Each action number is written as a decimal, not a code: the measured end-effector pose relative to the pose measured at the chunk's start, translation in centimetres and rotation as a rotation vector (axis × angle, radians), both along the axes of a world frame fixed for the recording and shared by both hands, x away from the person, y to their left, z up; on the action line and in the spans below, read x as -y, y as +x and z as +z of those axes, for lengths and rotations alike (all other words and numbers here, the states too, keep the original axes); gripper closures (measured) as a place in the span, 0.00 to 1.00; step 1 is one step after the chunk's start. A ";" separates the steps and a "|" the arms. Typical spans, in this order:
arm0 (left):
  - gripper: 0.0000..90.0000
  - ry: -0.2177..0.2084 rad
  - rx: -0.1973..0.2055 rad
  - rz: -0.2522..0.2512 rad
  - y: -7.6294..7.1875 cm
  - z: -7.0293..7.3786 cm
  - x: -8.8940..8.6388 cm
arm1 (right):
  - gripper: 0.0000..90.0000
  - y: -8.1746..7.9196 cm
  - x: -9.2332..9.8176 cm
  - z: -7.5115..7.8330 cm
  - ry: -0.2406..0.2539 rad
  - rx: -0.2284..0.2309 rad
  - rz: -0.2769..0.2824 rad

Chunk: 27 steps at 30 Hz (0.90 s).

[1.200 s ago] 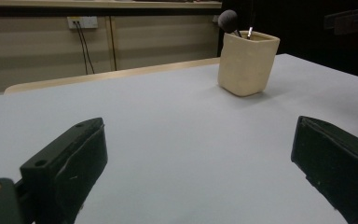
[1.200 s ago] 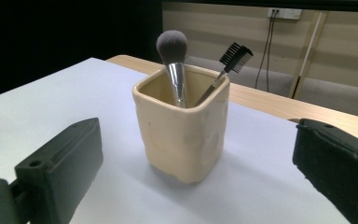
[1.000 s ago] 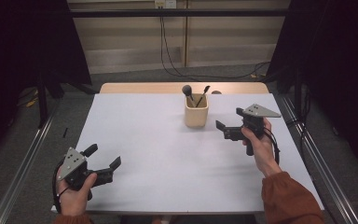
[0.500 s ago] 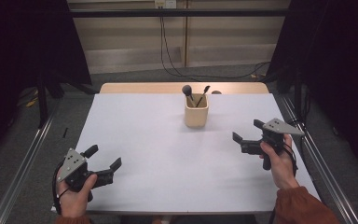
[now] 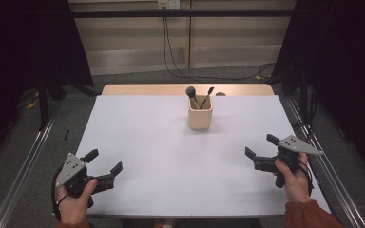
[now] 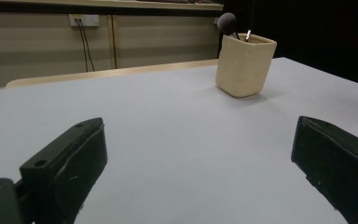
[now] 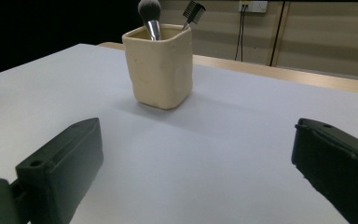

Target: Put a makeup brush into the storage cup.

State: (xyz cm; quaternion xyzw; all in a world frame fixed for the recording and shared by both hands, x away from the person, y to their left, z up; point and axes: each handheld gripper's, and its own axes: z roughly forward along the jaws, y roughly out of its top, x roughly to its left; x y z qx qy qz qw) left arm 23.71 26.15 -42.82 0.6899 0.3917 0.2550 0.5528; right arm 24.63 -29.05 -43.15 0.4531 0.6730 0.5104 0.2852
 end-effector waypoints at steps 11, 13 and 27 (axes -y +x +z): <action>0.04 0.005 0.006 0.018 -0.4 0.0 -0.4 | 0.01 -2.1 1.1 -0.4 0.001 -0.005 -0.021; 0.04 0.004 0.006 0.020 -0.5 0.0 -0.4 | 0.01 -2.2 1.2 -0.4 0.001 -0.005 -0.026; 0.04 0.009 -0.001 0.019 -0.3 -0.1 -0.5 | 0.01 -3.2 2.1 -1.0 -0.016 -0.019 -0.020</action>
